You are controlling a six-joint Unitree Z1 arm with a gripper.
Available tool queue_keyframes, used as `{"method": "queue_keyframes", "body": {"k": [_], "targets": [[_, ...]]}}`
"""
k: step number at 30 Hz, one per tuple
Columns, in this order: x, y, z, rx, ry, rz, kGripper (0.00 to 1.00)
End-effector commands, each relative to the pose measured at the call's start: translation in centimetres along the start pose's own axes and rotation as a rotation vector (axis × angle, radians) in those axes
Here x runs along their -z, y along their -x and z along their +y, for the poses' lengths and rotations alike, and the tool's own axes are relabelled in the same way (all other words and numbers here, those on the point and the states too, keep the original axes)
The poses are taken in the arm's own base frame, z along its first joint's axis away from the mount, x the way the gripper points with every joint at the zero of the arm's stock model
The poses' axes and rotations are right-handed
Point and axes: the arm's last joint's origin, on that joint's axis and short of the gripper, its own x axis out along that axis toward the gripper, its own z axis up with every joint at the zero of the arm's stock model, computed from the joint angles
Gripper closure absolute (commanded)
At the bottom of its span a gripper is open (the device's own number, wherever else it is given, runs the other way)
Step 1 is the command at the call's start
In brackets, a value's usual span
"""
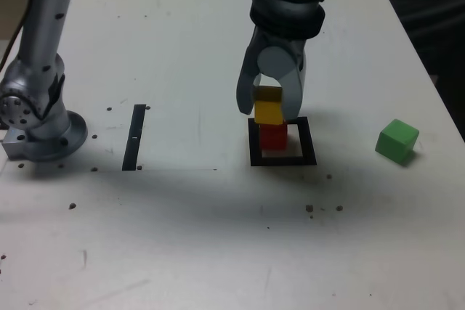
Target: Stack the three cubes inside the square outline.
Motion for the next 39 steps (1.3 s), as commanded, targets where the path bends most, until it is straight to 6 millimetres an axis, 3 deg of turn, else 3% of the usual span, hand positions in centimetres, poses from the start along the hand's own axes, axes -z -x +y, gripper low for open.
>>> {"method": "queue_keyframes", "body": {"k": [1, 7, 9, 19, 31, 39], "targets": [[-0.3, -0.2, 0.0, 0.001, -0.007, -0.004, 0.67], [-0.6, -0.7, 0.0, 0.006, -0.024, -0.016, 0.08], [-0.6, -0.9, 0.1, 0.007, -0.024, -0.018, 0.01], [0.1, -0.7, 0.2, -0.002, -0.023, -0.026, 0.01], [2.4, 1.7, 0.6, -0.108, -0.016, -0.065, 0.01], [1.7, 3.0, 0.9, -0.172, -0.082, -0.101, 0.0]]}}
